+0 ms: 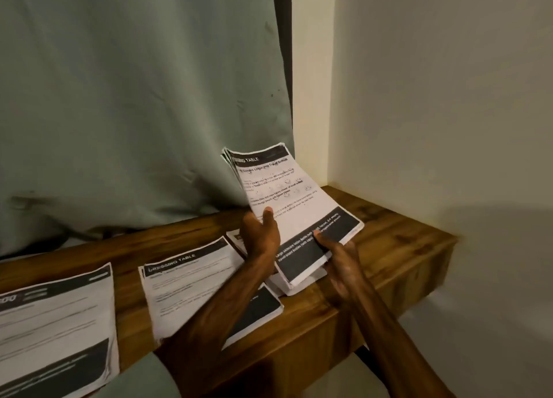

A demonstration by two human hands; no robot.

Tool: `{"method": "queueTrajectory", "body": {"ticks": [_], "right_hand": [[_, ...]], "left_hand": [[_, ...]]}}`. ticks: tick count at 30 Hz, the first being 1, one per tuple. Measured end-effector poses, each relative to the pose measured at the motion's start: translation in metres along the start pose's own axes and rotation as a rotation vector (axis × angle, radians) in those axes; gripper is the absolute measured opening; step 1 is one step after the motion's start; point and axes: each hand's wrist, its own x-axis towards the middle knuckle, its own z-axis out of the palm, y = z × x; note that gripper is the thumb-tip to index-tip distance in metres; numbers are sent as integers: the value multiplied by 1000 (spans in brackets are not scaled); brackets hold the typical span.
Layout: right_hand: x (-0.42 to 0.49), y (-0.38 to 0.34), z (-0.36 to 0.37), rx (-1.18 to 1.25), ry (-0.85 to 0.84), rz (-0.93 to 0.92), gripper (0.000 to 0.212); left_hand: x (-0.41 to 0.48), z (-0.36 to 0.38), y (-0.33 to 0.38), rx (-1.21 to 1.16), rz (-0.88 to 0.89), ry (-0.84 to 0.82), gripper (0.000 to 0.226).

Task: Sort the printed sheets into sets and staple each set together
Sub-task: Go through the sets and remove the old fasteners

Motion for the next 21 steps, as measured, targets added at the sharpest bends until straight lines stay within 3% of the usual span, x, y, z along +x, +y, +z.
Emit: {"method": "queueTrajectory", "body": {"ticks": [4,8,11,15,21], "right_hand": [[29,-30,-30,-331,127,-132,41],[79,-65,-63,-371,218,-146,41],[116,-79,-85,-370,328,-131,49],[142,-73,-107,-530,413,-113,47],[169,-33,-127,-776,473,-90,45]], "left_hand": [[-8,34,-8,115,29,-200,28],[-6,50,-18,92,79,-300,15],[2,50,-35,493,147,-387,38],[14,38,-62,1036,180,-665,56],[24,34,-76,1270,226,-767,46]]}}
